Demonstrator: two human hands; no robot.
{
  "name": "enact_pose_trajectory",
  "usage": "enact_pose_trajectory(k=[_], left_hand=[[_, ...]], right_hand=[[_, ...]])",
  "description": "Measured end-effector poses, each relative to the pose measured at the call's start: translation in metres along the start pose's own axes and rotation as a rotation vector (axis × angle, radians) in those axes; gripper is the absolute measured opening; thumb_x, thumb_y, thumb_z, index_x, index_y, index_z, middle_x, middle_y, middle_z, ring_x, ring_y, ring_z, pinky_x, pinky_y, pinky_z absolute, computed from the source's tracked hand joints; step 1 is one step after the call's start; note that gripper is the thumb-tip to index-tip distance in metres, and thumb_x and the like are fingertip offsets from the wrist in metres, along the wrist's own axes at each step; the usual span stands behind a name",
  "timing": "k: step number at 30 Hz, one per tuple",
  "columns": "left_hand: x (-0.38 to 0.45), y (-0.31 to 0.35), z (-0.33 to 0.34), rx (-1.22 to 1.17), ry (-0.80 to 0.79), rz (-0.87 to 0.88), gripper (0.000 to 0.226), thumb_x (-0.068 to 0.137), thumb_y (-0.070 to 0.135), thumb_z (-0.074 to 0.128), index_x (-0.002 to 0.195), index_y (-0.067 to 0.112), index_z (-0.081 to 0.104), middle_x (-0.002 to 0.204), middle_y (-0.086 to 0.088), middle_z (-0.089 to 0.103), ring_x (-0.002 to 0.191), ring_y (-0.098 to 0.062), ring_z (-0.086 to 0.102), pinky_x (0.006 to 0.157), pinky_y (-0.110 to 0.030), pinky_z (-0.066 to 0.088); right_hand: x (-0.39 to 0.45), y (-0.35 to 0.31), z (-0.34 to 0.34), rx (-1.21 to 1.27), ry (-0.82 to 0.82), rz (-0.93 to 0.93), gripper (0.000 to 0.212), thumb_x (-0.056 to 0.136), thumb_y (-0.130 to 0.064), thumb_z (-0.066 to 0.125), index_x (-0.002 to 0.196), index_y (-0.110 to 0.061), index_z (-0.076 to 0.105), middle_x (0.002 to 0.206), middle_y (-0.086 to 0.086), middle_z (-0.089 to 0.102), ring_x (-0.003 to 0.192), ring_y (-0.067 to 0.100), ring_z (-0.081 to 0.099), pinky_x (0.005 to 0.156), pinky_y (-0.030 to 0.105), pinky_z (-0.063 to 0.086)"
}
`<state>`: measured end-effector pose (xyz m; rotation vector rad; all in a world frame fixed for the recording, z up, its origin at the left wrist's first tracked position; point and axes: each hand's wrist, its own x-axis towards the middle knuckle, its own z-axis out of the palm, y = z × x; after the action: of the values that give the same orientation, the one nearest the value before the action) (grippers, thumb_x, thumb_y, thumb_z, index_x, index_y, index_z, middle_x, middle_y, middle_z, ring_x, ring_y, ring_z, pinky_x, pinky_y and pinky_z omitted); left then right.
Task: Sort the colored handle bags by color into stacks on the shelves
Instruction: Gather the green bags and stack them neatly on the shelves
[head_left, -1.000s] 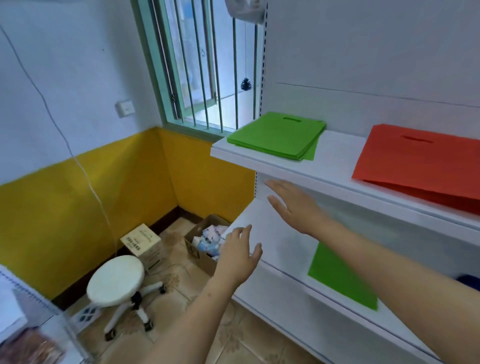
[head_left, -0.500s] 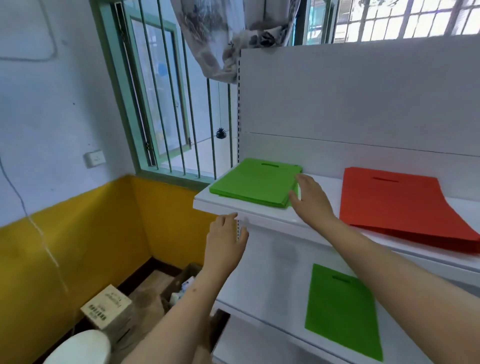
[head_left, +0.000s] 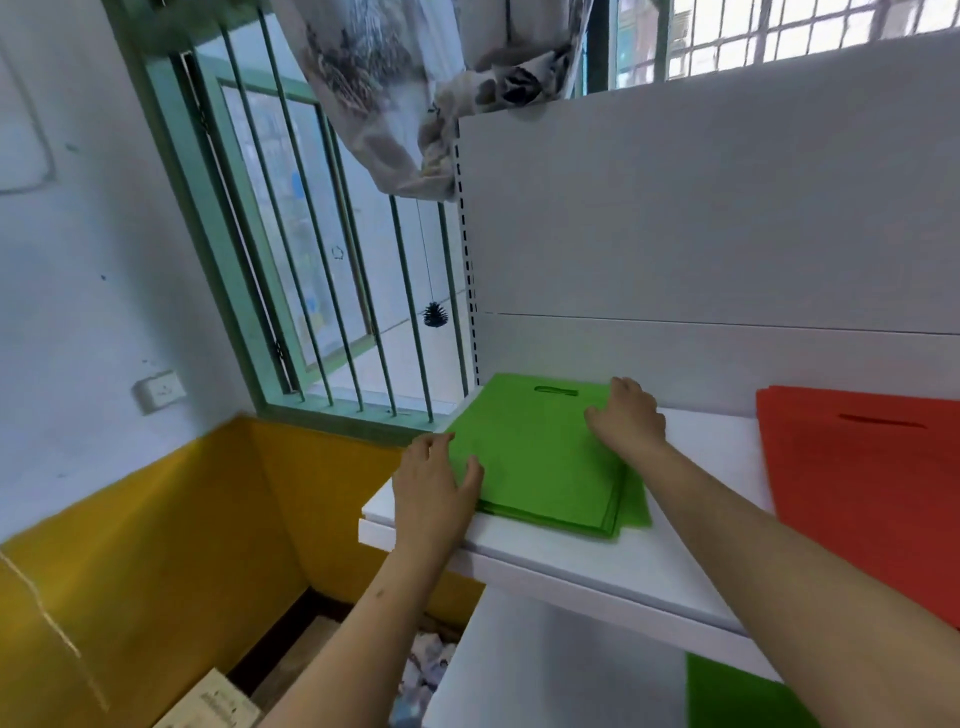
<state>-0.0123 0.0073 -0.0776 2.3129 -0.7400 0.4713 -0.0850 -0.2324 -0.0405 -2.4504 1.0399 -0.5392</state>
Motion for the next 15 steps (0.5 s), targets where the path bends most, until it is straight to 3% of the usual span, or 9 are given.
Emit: enact_pose_trajectory(k=[6,9,15], left_hand=[[0.025,-0.021,0.022,0.238,-0.243,-0.102,0.075,0.092,0.064,0.037,0.149,0.014,0.034,0.159,-0.008,0.027,0.148,-0.026,0.018,0.12,-0.045,0.015],[0.025,-0.025,0.027,0.247,-0.239,-0.101,0.076,0.093,0.064,0.034,0.151,0.015,0.031,0.16,-0.006,0.026,0.149,-0.024,0.014,0.121,-0.045,0.011],[0.024,-0.026,0.027,0.197,-0.181,-0.077,0.06,0.095,0.06,0.041,0.144,0.026,0.045,0.158,-0.004,0.031,0.149,-0.024,0.016,0.121,-0.048,0.014]], right_hand=[[0.023,0.025,0.027,-0.099,-0.037,0.072,0.065,0.091,-0.043,0.048,0.145,-0.009,0.034,0.156,0.008,0.026,0.139,0.033,0.03,0.112,0.049,0.029],[0.028,0.033,0.035,-0.198,-0.01,0.045,0.057,0.094,-0.045,0.043,0.139,-0.01,0.045,0.154,0.008,0.031,0.14,0.031,0.027,0.114,0.05,0.023],[0.029,0.029,0.034,-0.278,0.098,-0.074,0.034,0.095,-0.044,0.051,0.113,-0.021,0.067,0.123,0.006,0.062,0.127,0.027,0.044,0.112,0.044,0.028]])
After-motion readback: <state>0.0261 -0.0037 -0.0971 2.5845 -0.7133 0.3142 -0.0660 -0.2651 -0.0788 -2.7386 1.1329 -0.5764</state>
